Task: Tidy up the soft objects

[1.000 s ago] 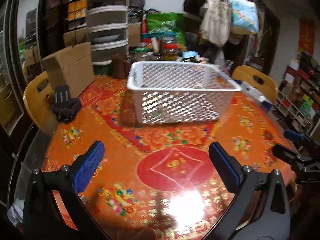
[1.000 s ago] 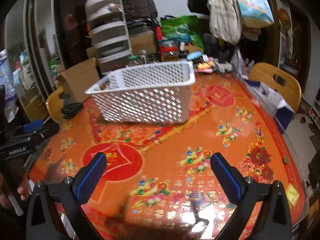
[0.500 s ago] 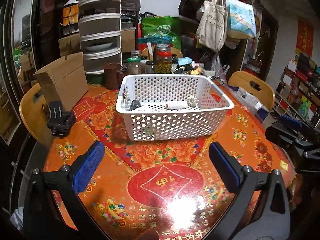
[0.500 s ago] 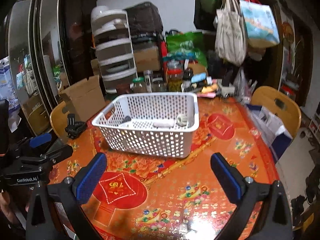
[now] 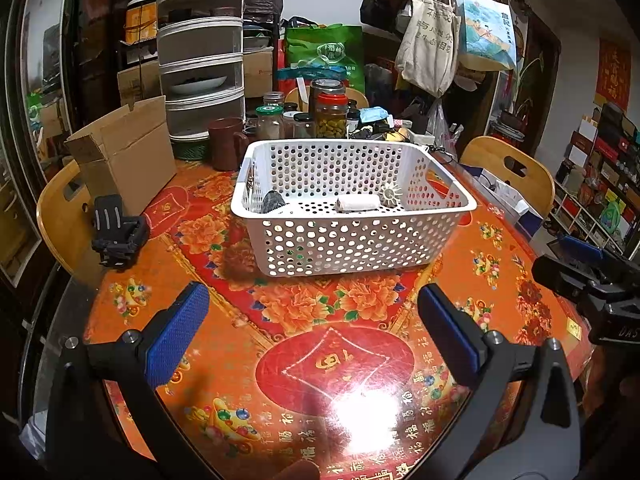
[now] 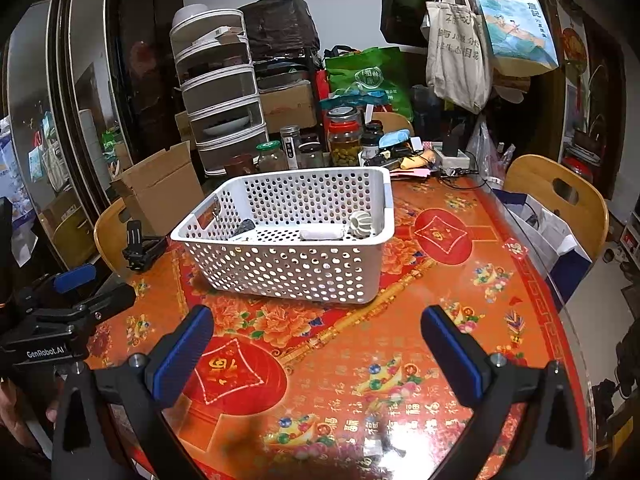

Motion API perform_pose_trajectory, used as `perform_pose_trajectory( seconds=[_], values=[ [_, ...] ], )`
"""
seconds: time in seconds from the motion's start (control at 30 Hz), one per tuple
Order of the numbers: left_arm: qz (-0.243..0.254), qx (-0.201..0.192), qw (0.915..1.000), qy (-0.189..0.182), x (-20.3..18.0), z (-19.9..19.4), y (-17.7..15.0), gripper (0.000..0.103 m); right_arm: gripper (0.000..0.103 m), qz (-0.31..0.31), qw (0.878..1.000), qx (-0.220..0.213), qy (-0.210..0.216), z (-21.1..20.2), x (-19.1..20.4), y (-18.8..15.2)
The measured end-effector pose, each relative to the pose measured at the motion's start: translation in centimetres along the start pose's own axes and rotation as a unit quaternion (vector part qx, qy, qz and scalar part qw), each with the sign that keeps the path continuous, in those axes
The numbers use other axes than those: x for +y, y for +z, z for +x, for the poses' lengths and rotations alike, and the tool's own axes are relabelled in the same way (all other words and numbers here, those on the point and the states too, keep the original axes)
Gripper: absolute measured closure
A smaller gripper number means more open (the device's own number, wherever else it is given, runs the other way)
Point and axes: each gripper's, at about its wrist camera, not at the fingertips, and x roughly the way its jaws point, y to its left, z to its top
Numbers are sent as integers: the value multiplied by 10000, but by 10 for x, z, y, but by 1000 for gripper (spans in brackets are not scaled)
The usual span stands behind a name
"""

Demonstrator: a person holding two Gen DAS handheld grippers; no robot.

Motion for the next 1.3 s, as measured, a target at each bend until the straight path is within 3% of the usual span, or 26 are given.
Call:
perform_pose_trajectory(
  seconds=[1.3],
  values=[
    [-14, 27, 10000, -28, -4, -2, -8, 0, 0, -100, 9999, -36, 53, -9, 5, -4]
  ],
)
